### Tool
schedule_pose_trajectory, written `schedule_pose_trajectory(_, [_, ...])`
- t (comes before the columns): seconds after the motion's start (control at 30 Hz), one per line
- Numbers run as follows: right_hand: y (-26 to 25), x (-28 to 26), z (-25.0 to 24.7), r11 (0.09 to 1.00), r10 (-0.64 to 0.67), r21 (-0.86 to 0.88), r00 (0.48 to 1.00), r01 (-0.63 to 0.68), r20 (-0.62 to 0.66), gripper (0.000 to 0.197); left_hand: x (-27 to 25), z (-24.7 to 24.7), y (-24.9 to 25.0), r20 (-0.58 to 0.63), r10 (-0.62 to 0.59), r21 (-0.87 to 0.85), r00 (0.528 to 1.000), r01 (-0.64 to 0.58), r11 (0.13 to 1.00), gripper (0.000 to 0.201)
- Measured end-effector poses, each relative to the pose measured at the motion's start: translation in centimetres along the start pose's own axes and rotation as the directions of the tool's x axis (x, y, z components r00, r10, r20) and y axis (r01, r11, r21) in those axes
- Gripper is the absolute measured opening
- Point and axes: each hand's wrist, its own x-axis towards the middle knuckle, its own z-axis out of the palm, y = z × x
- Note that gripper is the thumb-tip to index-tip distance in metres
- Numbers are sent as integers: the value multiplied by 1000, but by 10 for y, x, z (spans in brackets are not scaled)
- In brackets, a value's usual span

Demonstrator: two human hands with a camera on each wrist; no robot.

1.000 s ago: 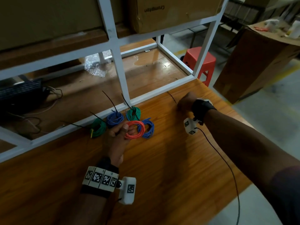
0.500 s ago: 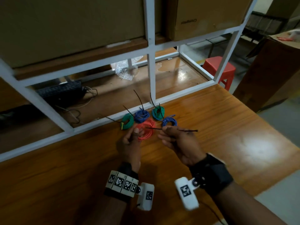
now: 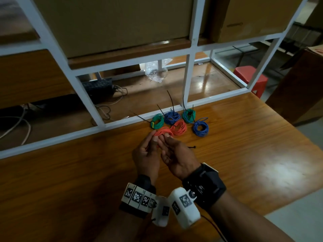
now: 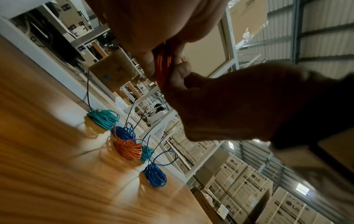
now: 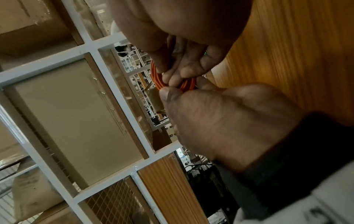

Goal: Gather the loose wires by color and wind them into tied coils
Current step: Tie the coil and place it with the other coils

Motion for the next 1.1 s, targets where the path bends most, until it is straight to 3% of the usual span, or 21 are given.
schedule_pose_trajectory(0.17, [13,1,8,1000,6,-6,998,-6,59,21,8,-16,12,4,53,-92,999,-52,994,22])
schedule_pose_trajectory(0.27, [16,-3,10,986,-41,-153,991,60,124,28,15,-23,18,-21,58,-94,998,-60,994,22])
schedule_pose_trajectory(0.33, [15,-8,6,942,-136,-285,978,177,158,26,23,-30,21,-21,74,-81,997,-76,994,22])
schedule_pose_trajectory(0.47, [6,-15,-11,690,-448,-502,853,521,269,26,36,-42,23,7,77,-95,997,-76,993,23])
schedule_pose_trajectory(0.6, [-2,-10,-23,428,-562,-626,735,652,380,17,43,-48,19,-3,34,-117,999,-34,993,38])
schedule_pose_trajectory(0.67, [-3,-6,-27,297,-606,-658,669,692,430,16,45,-48,18,1,17,-130,1000,-17,991,53])
schedule_pose_trajectory(0.73, [-1,-4,-27,254,-637,-651,630,716,444,17,44,-48,17,0,-2,-141,1000,2,990,58])
schedule_pose_trajectory(0.8, [2,-4,-26,231,-669,-640,597,733,442,17,44,-47,15,1,-37,-162,999,37,986,47])
schedule_pose_trajectory(0.9, [3,-5,-21,147,-741,-633,509,760,439,23,41,-47,14,37,-64,-115,997,68,991,28])
schedule_pose_trajectory(1.03, [-7,-7,-5,-15,-761,-657,417,754,496,22,35,-50,16,135,-8,-17,991,10,1000,25])
schedule_pose_trajectory(1.1, [-12,-7,3,-112,-724,-676,406,729,557,18,33,-52,19,147,17,19,989,-20,1000,25])
